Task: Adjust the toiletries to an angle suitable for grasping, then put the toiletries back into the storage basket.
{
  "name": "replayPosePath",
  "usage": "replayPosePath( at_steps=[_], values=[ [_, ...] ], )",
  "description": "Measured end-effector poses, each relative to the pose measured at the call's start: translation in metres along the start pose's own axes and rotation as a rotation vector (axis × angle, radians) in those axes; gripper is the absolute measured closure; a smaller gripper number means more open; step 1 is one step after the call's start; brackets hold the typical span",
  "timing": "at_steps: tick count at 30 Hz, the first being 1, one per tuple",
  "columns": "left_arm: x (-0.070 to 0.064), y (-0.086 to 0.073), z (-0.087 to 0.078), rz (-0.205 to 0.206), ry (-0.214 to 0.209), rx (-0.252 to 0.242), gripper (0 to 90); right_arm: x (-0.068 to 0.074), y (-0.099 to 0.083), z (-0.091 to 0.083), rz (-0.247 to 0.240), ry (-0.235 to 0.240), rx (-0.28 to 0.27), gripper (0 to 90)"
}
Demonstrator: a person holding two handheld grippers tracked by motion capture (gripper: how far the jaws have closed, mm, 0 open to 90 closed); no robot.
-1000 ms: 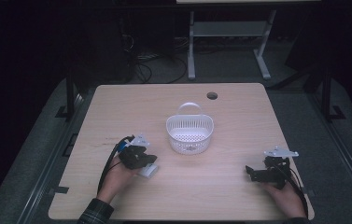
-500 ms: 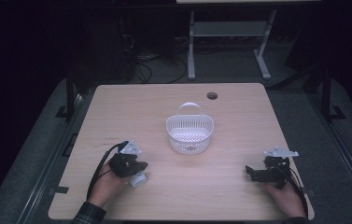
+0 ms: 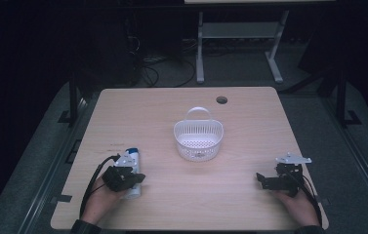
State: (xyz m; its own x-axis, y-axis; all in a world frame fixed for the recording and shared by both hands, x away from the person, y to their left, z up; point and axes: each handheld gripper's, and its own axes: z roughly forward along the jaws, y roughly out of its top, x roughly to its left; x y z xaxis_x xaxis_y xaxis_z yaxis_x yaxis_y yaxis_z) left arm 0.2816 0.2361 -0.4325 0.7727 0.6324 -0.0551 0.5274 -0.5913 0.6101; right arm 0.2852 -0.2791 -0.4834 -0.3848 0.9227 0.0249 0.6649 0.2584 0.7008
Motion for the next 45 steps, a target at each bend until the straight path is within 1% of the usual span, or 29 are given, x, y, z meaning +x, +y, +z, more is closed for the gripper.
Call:
replayPosePath(
  at_steps=[5,14,17,18,21,22,23,24,26,27,28,29,30,31,33,34,36,37,38,39,40,41,42,43,44,45],
  values=[
    [0.001,-0.010,-0.008,-0.014,0.011,0.005,90.0,0.000,0.000,0.000,0.000,0.000,0.000,0.8],
    [0.007,-0.026,-0.022,-0.043,0.038,0.005,90.0,0.000,0.000,0.000,-0.001,0.000,0.000,0.8],
    [0.009,-0.027,-0.026,-0.055,0.044,-0.007,90.0,0.000,0.000,0.000,-0.001,0.001,0.000,0.8],
    [0.009,-0.027,-0.026,-0.059,0.043,-0.018,90.0,0.000,0.000,0.000,-0.001,0.001,0.000,0.8],
    [0.010,-0.025,-0.029,-0.060,0.044,-0.032,89.6,0.000,0.000,0.000,-0.001,0.001,0.000,0.8],
    [0.011,-0.025,-0.030,-0.060,0.045,-0.040,87.5,0.000,0.000,0.000,-0.001,0.001,0.001,0.8],
    [0.012,-0.025,-0.032,-0.068,0.045,-0.047,86.0,0.000,0.000,0.000,-0.001,0.001,0.001,0.8],
    [0.013,-0.024,-0.035,-0.076,0.042,-0.058,82.8,0.000,0.000,0.000,-0.001,0.002,0.000,0.8],
    [0.015,-0.023,-0.036,-0.080,0.043,-0.063,78.8,0.000,0.000,0.000,-0.001,0.002,0.000,0.8],
    [0.016,-0.023,-0.037,-0.082,0.046,-0.065,78.8,0.000,0.000,0.000,-0.001,0.002,0.000,0.8],
    [0.017,-0.022,-0.038,-0.084,0.049,-0.070,74.1,0.000,0.000,0.000,0.000,0.002,0.001,0.8],
    [0.018,-0.020,-0.040,-0.083,0.052,-0.075,74.1,0.000,0.000,0.000,0.000,0.002,0.001,0.8],
    [0.019,-0.019,-0.040,-0.085,0.056,-0.078,67.4,0.000,0.000,0.000,0.000,0.002,0.001,0.8],
    [0.020,-0.017,-0.041,-0.092,0.062,-0.079,67.4,0.000,0.000,0.000,0.000,0.002,0.001,0.8],
    [0.024,-0.014,-0.041,-0.098,0.074,-0.086,60.4,0.001,0.000,0.000,0.001,0.002,0.002,0.8],
    [0.025,-0.013,-0.040,-0.109,0.082,-0.094,56.1,0.001,0.000,0.000,0.001,0.001,0.002,0.8],
    [0.029,-0.010,-0.038,-0.114,0.088,-0.093,52.0,0.001,0.000,0.000,0.001,0.001,0.002,0.8],
    [0.030,-0.009,-0.037,-0.115,0.090,-0.093,47.0,0.001,0.000,0.000,0.001,0.001,0.002,0.8],
    [0.031,-0.007,-0.037,-0.118,0.093,-0.091,47.0,0.001,0.000,0.000,0.001,0.001,0.002,0.8],
    [0.032,-0.002,-0.035,-0.120,0.107,-0.089,43.5,0.001,0.000,0.000,0.003,0.000,0.003,0.8],
    [0.032,-0.002,-0.035,-0.120,0.107,-0.089,41.4,0.001,0.000,0.000,0.003,0.000,0.003,0.8],
    [0.033,0.001,-0.035,-0.119,0.119,-0.089,40.0,0.001,0.000,-0.001,0.003,0.000,0.003,0.8],
    [0.034,0.003,-0.034,-0.123,0.123,-0.091,38.0,0.001,0.000,0.000,0.003,0.000,0.003,0.8],
    [0.035,0.005,-0.033,-0.128,0.134,-0.086,38.0,0.001,0.000,0.000,0.003,0.000,0.003,0.8],
    [0.036,0.006,-0.032,-0.138,0.147,-0.080,33.4,0.001,0.000,0.000,0.003,0.000,0.003,0.8],
    [0.038,0.008,-0.031,-0.144,0.161,-0.083,33.4,0.001,0.000,0.000,0.003,0.000,0.003,0.8]
  ],
)
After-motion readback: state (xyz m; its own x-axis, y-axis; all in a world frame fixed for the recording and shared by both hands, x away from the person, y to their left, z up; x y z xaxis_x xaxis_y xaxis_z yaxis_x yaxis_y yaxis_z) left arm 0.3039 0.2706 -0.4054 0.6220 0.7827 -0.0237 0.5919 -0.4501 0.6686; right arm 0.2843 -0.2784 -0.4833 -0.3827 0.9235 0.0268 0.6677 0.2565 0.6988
